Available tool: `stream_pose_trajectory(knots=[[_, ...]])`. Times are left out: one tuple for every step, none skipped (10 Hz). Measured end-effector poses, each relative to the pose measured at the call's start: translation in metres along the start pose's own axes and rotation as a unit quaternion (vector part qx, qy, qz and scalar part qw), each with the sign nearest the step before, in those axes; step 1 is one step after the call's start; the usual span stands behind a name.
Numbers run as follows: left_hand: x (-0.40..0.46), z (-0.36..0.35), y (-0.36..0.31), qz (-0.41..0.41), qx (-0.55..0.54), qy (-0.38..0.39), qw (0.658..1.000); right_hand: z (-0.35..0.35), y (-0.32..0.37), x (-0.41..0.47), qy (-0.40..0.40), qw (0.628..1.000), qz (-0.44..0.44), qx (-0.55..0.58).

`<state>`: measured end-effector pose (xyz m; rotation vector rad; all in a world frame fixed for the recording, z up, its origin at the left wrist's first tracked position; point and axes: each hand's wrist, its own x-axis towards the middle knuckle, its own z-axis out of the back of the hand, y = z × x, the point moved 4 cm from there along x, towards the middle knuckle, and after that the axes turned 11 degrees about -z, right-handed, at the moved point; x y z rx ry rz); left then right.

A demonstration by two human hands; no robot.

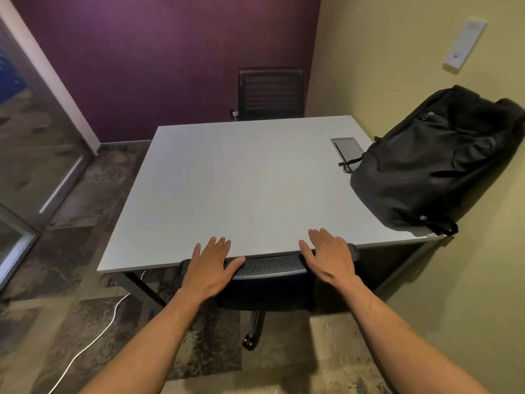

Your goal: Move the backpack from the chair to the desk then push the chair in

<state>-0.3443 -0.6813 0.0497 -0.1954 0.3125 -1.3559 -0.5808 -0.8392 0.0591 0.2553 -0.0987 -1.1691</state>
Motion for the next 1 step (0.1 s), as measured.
stream_pose_trajectory(knots=[[0.0022,0.0084,0.0025,0.004,0.004,-0.018,1.000,0.0006,-0.0005,0.0051,-0.007,1.000,0.001,0.003]])
